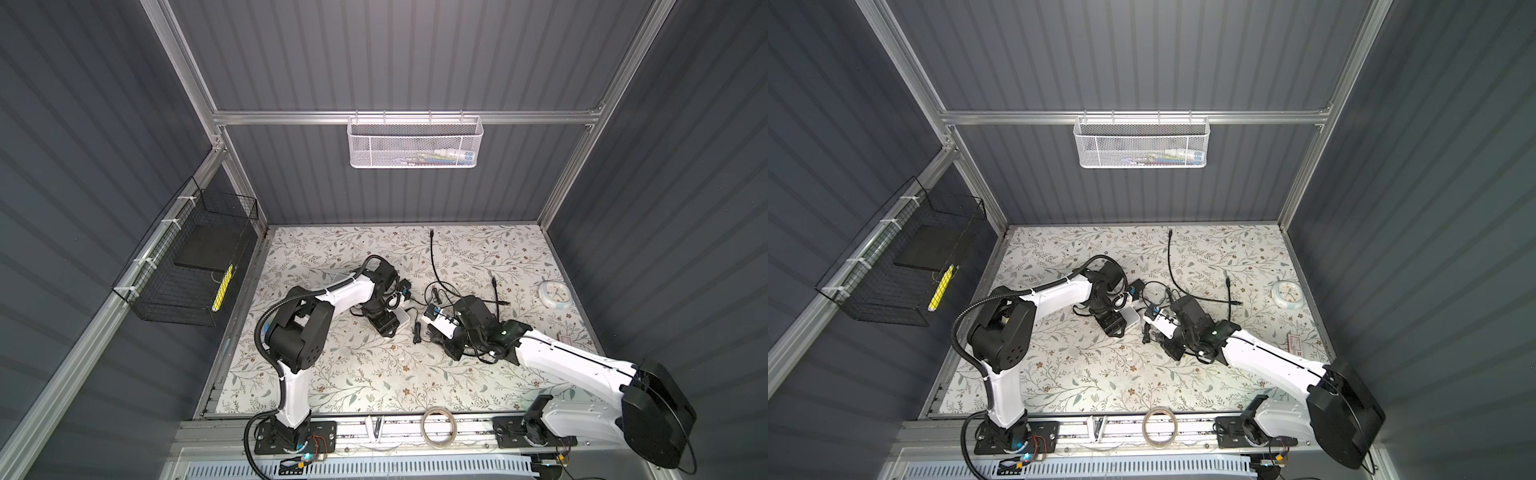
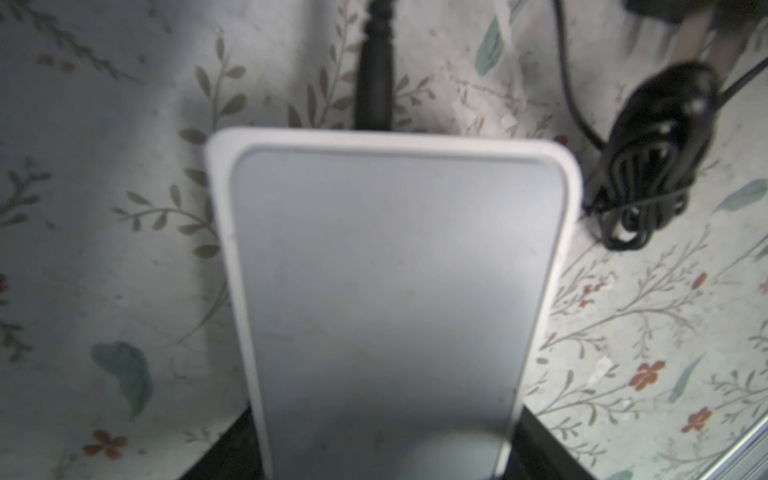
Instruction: Insert the plug into the switch port
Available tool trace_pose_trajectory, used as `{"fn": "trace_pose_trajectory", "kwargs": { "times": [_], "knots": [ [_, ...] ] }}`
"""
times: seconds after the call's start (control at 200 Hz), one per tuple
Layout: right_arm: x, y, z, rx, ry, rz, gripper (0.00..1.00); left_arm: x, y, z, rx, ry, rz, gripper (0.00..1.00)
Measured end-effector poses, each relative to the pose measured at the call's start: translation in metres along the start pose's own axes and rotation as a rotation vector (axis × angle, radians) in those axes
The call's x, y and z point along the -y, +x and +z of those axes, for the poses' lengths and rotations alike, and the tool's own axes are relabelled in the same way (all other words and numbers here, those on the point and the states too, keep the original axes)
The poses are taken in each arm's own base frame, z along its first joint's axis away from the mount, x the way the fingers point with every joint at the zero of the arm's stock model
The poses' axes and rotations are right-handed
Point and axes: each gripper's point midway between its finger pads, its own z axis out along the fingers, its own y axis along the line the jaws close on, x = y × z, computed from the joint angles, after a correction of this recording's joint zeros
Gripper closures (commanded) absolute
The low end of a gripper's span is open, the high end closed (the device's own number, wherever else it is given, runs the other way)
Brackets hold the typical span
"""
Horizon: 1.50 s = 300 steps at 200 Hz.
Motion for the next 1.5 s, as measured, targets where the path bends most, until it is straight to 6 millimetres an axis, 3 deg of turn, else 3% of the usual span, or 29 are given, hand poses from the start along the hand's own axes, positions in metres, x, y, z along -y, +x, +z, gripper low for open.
{"fn": "trace_pose_trajectory", "kwargs": {
  "times": [0.2,0.34,0.615,0.695,0.805,0.885,0.915,0.991,1.106,1.241,1.366,1.501],
  "knots": [
    [0.001,0.002,0.01,-0.035,-0.009,0.053,1.0,0.005,-0.001,-0.001,0.085,-0.016,-0.054,0.0],
    [-0.001,-0.005,0.016,-0.047,-0.011,0.073,1.0,-0.01,0.001,-0.01,0.11,-0.106,-0.111,0.0],
    [-0.011,0.0,0.035,-0.11,-0.027,0.106,1.0,-0.08,-0.013,-0.083,0.377,-0.226,-0.382,0.0],
    [-0.013,0.004,0.041,-0.137,-0.029,0.111,1.0,-0.092,-0.017,-0.093,0.433,-0.219,-0.418,0.19],
    [-0.015,0.007,0.052,-0.168,-0.031,0.107,1.0,-0.084,-0.026,-0.086,0.451,-0.153,-0.411,0.47],
    [-0.015,0.008,0.06,-0.189,-0.035,0.107,1.0,-0.078,-0.031,-0.072,0.44,-0.087,-0.418,0.54],
    [-0.015,0.009,0.063,-0.197,-0.035,0.108,1.0,-0.075,-0.031,-0.065,0.43,-0.059,-0.424,0.64],
    [-0.013,0.009,0.07,-0.211,-0.031,0.108,1.0,-0.071,-0.031,-0.05,0.401,-0.009,-0.443,1.0],
    [-0.011,0.007,0.075,-0.214,-0.02,0.112,1.0,-0.069,-0.03,-0.043,0.387,0.014,-0.461,1.0],
    [-0.008,0.002,0.075,-0.204,-0.003,0.118,1.0,-0.072,-0.03,-0.058,0.424,-0.035,-0.463,1.0],
    [-0.004,-0.001,0.074,-0.197,0.02,0.121,1.0,-0.078,-0.027,-0.097,0.516,-0.16,-0.451,1.0],
    [0.001,-0.006,0.067,-0.183,0.054,0.118,1.0,-0.079,-0.025,-0.164,0.704,-0.304,-0.426,1.0]
  ]
}}
